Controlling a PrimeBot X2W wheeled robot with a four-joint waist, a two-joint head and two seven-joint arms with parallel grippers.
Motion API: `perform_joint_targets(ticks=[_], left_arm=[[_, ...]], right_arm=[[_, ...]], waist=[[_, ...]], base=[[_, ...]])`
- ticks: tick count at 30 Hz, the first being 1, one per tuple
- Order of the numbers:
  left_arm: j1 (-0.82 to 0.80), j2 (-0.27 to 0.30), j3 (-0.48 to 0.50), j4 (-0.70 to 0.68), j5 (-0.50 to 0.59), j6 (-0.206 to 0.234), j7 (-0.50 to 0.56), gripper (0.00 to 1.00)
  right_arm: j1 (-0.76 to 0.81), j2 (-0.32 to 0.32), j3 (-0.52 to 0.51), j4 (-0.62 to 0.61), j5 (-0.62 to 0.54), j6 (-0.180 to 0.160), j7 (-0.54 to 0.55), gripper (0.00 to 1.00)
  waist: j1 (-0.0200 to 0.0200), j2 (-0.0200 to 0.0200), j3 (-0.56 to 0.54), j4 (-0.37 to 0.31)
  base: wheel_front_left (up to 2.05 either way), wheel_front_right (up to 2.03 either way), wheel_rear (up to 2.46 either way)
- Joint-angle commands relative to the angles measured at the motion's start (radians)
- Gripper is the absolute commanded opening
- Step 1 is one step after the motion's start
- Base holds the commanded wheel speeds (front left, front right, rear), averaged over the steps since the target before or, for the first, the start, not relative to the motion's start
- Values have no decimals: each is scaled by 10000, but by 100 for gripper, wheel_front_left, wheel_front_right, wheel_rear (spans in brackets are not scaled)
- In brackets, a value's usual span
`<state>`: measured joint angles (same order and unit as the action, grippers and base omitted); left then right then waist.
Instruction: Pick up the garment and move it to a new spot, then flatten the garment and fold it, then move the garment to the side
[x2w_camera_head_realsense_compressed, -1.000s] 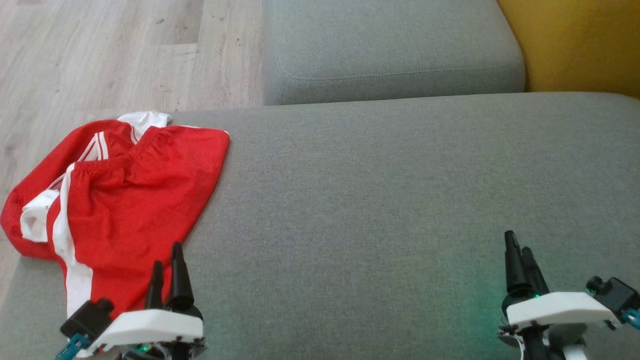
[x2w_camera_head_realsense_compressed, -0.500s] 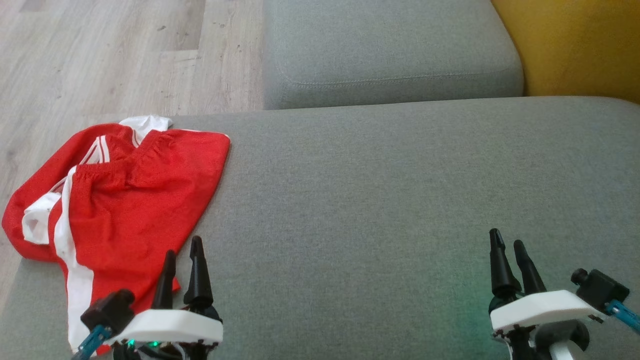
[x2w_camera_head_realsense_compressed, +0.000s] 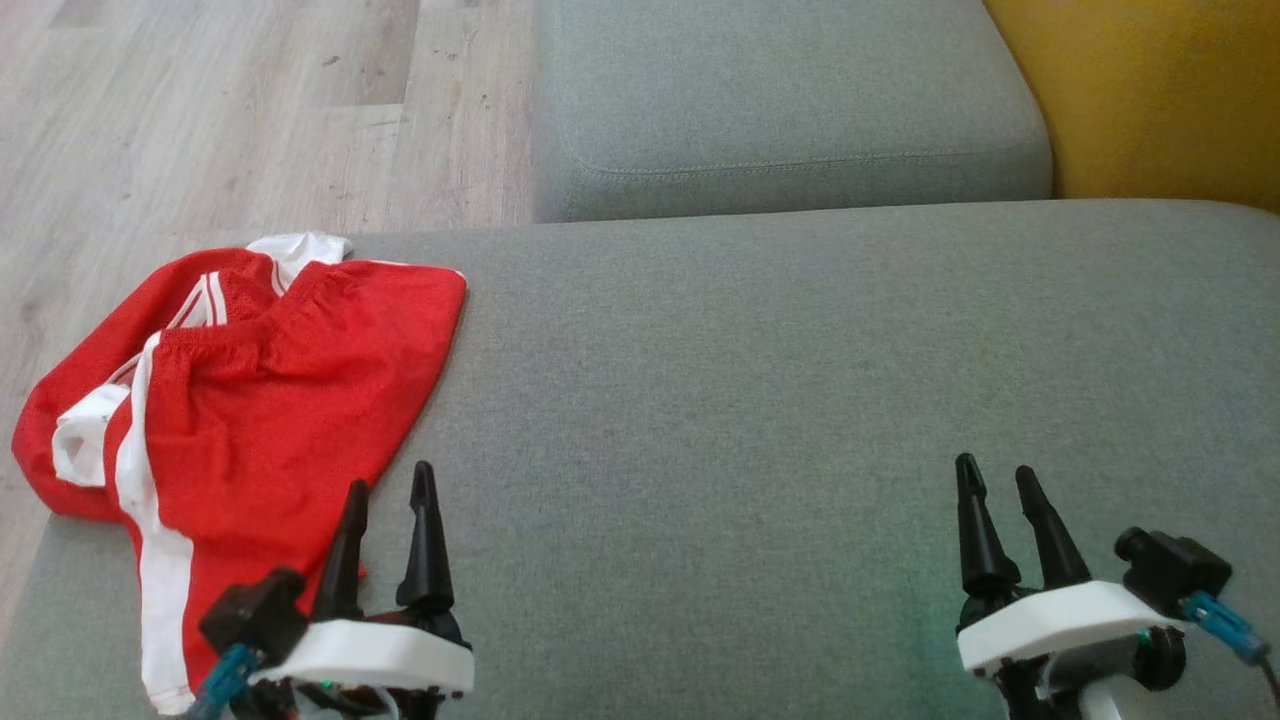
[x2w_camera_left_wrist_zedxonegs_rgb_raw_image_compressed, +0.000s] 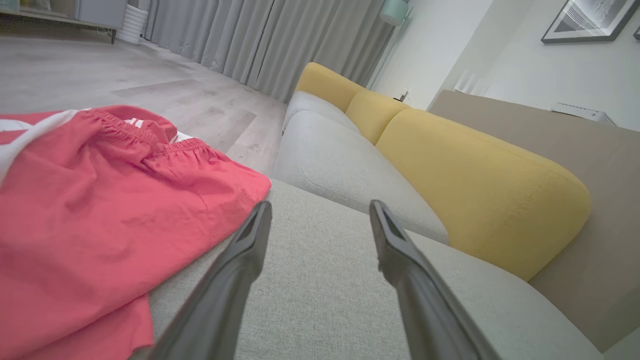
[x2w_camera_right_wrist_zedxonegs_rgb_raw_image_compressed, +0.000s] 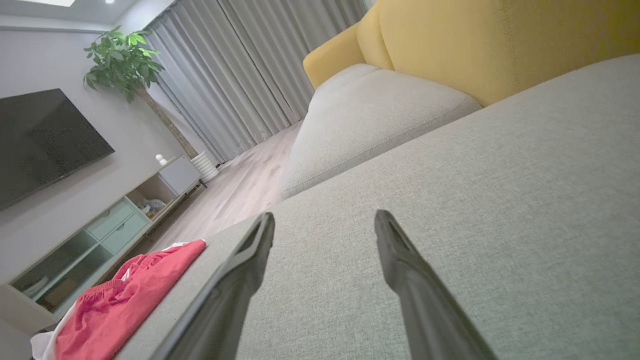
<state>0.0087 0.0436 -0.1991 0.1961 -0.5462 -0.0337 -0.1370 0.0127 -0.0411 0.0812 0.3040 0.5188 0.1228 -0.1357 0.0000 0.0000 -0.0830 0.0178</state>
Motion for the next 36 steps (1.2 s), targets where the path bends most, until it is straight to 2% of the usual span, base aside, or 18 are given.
perform_joint_targets(ticks=[1,14,23,36], left_arm=[[-369,48,93,-391,284,59,-136,100],[-388,54,-192,-55,1847,183,-517,100],[-444,58,-219,435,2738,726,-781,100],[-527,64,-342,503,3946,1048,-1134,100]], right_arm=[[-312,-66,211,-398,-302,55,-144,100],[-264,-75,397,-382,-1857,63,-527,100],[-200,-81,515,-249,-2924,69,-793,100],[-175,-88,574,-25,-4387,76,-1147,100]], waist=[[0,0,-4,-2],[0,0,-184,-119],[0,0,-325,-115],[0,0,-422,-48]], base=[[0,0,0],[0,0,0],[0,0,0],[0,0,0]])
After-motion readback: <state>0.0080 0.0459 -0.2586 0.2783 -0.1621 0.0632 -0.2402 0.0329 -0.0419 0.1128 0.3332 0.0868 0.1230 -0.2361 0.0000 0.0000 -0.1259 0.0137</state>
